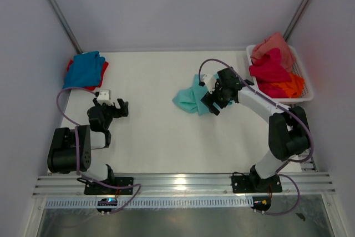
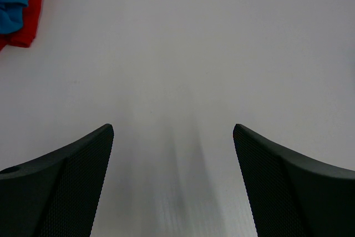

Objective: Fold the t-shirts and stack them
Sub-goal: Flatten the tshirt out

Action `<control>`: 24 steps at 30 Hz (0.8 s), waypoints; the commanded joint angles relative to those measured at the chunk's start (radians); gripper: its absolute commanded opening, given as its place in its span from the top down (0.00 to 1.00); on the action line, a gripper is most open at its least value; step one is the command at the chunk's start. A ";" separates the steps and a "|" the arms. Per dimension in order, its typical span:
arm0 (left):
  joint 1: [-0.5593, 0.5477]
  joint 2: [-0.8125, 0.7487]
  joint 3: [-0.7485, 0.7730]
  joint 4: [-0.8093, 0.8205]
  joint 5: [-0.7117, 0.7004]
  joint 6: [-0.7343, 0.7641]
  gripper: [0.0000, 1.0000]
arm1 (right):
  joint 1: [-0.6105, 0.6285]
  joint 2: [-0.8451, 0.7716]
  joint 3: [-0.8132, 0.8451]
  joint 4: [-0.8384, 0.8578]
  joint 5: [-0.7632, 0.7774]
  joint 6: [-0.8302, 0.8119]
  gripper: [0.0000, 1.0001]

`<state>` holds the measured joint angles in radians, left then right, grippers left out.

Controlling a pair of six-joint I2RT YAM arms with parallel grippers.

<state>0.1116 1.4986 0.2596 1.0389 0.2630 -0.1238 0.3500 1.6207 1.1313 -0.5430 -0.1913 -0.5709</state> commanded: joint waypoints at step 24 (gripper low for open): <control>-0.001 0.002 0.023 0.043 0.007 0.015 0.10 | 0.060 0.199 0.094 0.018 -0.034 -0.040 0.12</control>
<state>0.1116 1.4986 0.2596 1.0386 0.2630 -0.1238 0.3996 1.8130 1.1900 -0.5404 -0.2352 -0.6010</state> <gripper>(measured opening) 0.905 0.891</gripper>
